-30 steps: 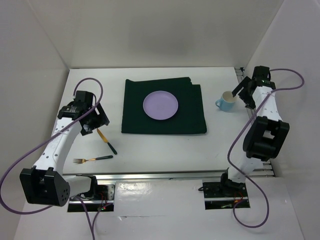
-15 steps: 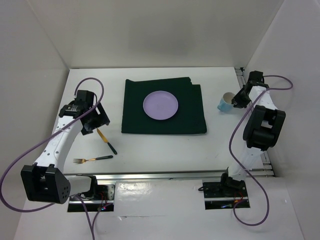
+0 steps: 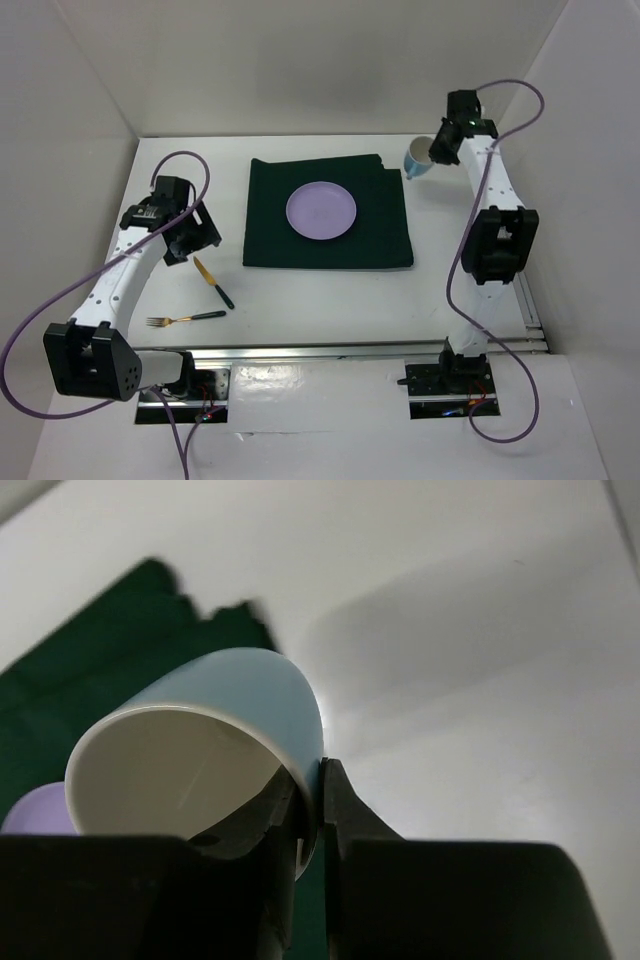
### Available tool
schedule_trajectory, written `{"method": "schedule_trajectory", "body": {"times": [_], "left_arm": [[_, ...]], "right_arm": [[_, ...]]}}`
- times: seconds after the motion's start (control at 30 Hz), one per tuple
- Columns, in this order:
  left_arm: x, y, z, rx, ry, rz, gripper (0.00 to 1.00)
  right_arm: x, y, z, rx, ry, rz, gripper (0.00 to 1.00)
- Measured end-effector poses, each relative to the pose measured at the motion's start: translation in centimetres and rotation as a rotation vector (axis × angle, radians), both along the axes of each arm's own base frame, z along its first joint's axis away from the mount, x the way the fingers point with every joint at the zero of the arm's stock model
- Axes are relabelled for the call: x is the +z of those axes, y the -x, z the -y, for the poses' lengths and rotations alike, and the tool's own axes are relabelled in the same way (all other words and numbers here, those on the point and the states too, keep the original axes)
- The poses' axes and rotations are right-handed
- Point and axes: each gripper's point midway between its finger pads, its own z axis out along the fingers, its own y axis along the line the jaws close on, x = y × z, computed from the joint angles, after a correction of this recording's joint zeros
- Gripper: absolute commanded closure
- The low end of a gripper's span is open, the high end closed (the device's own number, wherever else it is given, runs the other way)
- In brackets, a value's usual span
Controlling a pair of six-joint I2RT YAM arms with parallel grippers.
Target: Set the dinner table for one person
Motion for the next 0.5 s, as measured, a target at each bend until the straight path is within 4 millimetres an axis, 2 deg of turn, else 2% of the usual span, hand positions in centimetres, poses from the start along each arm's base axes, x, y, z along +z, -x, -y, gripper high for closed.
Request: {"method": "schedule_trajectory", "body": {"times": [0.07, 0.17, 0.23, 0.3, 0.4, 0.5], "left_arm": [[-0.1, 0.0, 0.0, 0.0, 0.0, -0.002, 0.07], [0.0, 0.0, 0.2, -0.006, 0.0, -0.002, 0.07], [-0.1, 0.0, 0.2, -0.009, 0.0, -0.003, 0.07], [-0.1, 0.0, 0.3, -0.01, 0.0, -0.002, 0.07], [-0.1, 0.0, 0.3, -0.01, 0.0, -0.003, 0.07], [-0.1, 0.0, 0.3, -0.01, 0.0, -0.003, 0.07]], "right_arm": [[1.7, -2.2, -2.5, 0.05, 0.006, 0.049, 1.0], [2.0, -4.8, -6.0, 0.114, -0.009, 0.072, 1.0], [0.9, -6.1, -7.8, 0.14, -0.028, 0.065, 1.0], [-1.3, -6.6, -8.8, 0.147, -0.039, 0.026, 1.0], [-4.8, -6.0, -9.4, 0.15, -0.041, -0.062, 1.0], [-6.6, -5.3, -9.7, 0.147, -0.034, -0.118, 1.0]]}}
